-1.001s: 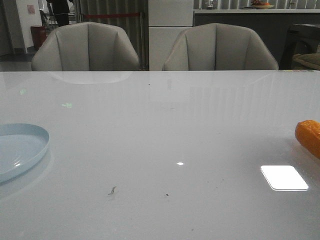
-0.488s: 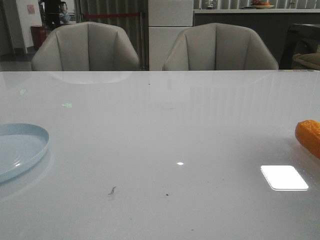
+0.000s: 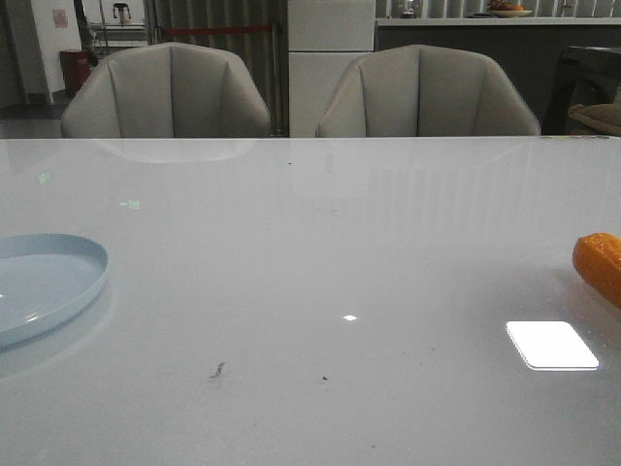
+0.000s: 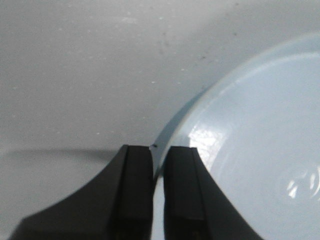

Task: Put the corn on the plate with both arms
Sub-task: 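Grasp the pale blue plate rim with the left gripper and lift it, then move the plate toward the table center, lower it, open left gripper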

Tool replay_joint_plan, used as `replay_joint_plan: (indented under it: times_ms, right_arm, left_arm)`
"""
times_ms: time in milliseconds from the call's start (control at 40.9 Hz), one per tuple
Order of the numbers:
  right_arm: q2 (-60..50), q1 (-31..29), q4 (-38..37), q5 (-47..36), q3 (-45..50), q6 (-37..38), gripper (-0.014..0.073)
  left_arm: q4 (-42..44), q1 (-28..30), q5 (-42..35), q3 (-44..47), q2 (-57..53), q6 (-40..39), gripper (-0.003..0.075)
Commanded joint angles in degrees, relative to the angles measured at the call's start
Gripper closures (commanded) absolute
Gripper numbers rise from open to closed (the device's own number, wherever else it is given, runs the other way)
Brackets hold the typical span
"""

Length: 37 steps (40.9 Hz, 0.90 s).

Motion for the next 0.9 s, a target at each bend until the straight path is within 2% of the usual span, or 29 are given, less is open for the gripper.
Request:
replay_joint_plan:
  times_ms: [0, 244, 464, 635, 879]
  right_arm:
    - [-0.3, 0.0, -0.1, -3.7, -2.3, -0.2, -0.0032]
    - [-0.3, 0.0, -0.1, -2.9, -2.3, -0.2, -0.0032]
    - [-0.3, 0.0, -0.1, -2.9, -2.3, -0.2, -0.0032]
    - [-0.3, 0.0, -0.1, -2.9, -2.3, -0.2, -0.0032]
    - [-0.3, 0.0, -0.1, -2.6, -2.3, -0.2, -0.0032]
  left_arm:
    - [-1.1, -2.2, 0.3, -2.4, -2.5, 1.5, 0.0627]
    - [-2.8, -8.5, 5.9, -11.7, -2.5, 1.8, 0.0629]
    - [-10.2, -14.5, 10.6, -20.6, -2.5, 3.7, 0.0629]
    - [-16.0, -19.5, 10.9, -22.7, -2.5, 4.5, 0.0629]
    - [-16.5, -27.6, 8.8, -22.7, -2.1, 4.5, 0.0629]
